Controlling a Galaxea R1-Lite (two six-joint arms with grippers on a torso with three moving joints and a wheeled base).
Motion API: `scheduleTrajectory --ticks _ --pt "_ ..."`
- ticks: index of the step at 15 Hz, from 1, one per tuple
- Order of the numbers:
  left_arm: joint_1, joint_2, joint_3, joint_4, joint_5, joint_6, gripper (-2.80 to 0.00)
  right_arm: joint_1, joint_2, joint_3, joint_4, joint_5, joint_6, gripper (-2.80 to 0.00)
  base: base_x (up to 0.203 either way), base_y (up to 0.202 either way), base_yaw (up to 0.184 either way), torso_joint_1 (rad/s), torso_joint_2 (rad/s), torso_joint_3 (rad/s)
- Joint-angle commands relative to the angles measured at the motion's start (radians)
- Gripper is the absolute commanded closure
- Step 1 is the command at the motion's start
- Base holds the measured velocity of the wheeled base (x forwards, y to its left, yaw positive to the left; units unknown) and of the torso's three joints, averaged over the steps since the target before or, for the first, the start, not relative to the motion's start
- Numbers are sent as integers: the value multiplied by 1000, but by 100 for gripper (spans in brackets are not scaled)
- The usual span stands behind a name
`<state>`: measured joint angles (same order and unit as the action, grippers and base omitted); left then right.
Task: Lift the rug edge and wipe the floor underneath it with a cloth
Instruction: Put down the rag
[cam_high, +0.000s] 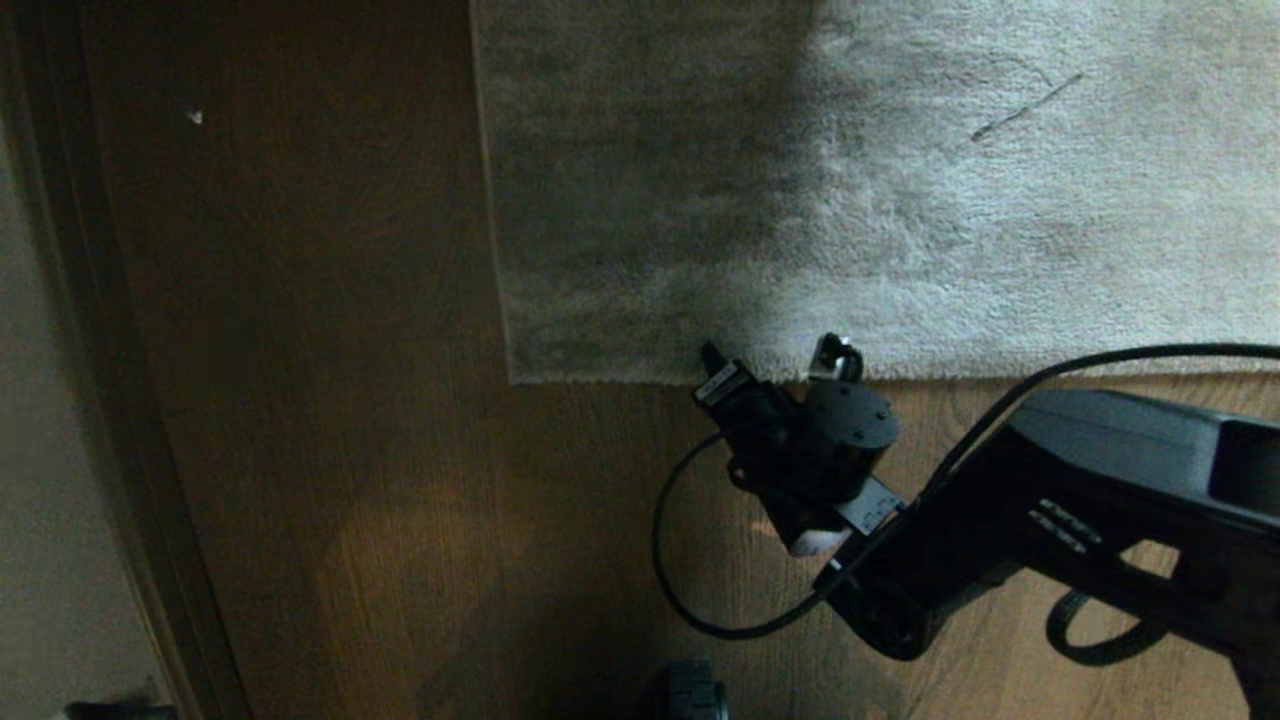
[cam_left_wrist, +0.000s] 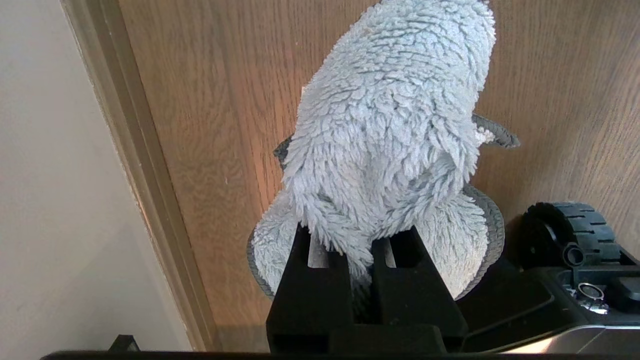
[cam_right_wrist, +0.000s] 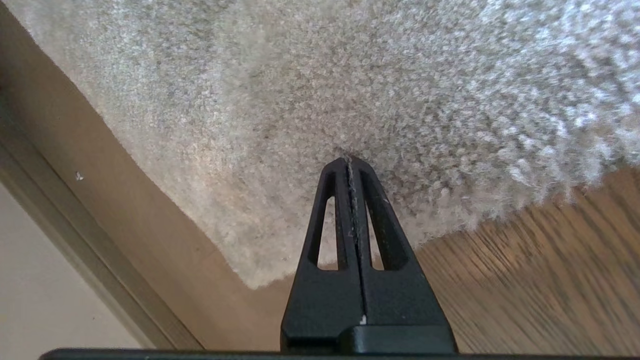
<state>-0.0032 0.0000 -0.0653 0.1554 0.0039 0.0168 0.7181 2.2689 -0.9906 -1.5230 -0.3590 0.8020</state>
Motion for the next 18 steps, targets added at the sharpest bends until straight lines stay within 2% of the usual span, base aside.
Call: scheduleTrajectory --ticks 1,15,18 --pt "0 0 1 1 1 0 0 -8 27 -28 -47 -1 5 0 0 0 0 0 0 0" --pt "0 0 -1 0 1 0 0 -26 1 -20 -47 -1 5 0 0 0 0 0 0 0" --pt "0 0 -1 1 1 0 0 -26 -52 28 -47 5 4 0 0 0 0 0 0 0"
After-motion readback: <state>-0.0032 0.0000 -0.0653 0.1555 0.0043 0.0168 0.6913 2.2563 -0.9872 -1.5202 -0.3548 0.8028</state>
